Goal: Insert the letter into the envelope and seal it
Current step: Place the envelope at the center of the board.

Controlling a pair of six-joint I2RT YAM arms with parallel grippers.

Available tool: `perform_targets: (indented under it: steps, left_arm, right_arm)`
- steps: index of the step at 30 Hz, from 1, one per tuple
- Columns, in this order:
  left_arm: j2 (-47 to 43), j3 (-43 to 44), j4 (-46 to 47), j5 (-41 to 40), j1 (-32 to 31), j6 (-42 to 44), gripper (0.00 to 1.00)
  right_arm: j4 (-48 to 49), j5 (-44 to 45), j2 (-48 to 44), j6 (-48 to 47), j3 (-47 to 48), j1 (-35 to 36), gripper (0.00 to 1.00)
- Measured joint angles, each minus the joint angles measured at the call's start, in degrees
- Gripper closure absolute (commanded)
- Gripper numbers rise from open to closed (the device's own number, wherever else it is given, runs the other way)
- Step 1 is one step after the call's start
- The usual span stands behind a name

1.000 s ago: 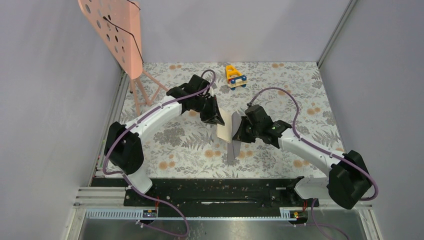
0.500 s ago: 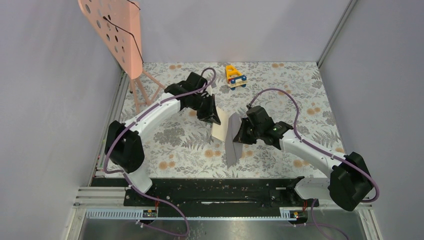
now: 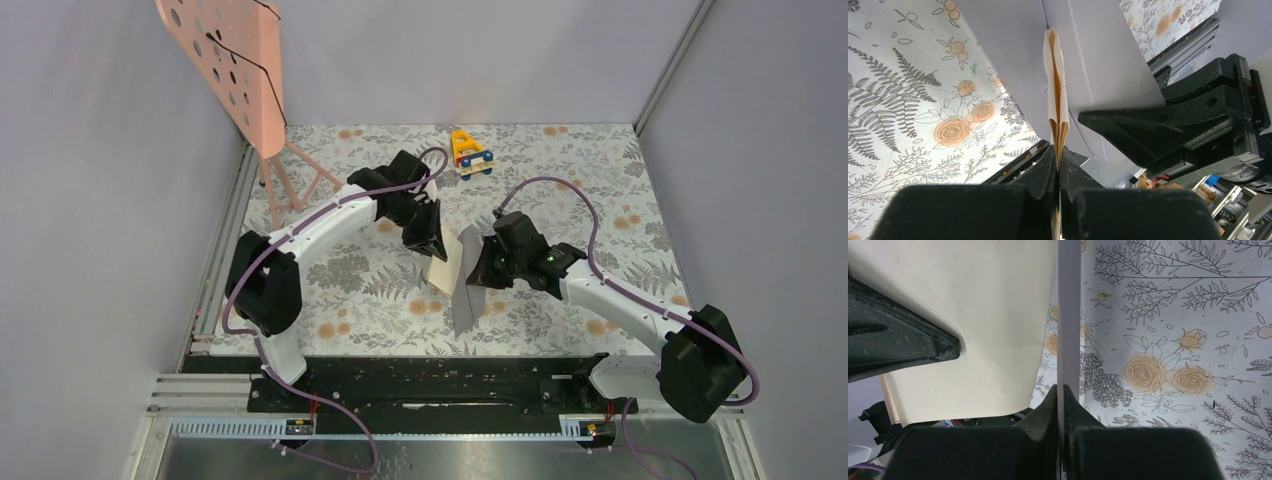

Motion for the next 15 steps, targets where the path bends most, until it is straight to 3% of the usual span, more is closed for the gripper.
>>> perform_targets:
  steps: [15]
  left_arm:
    - [1.3,0.4,-0.6,-0.2,-1.9,-0.2,1.0]
  right_arm:
    - [0.1,0.8,1.2,0.0,-0.2,0.0,1.0]
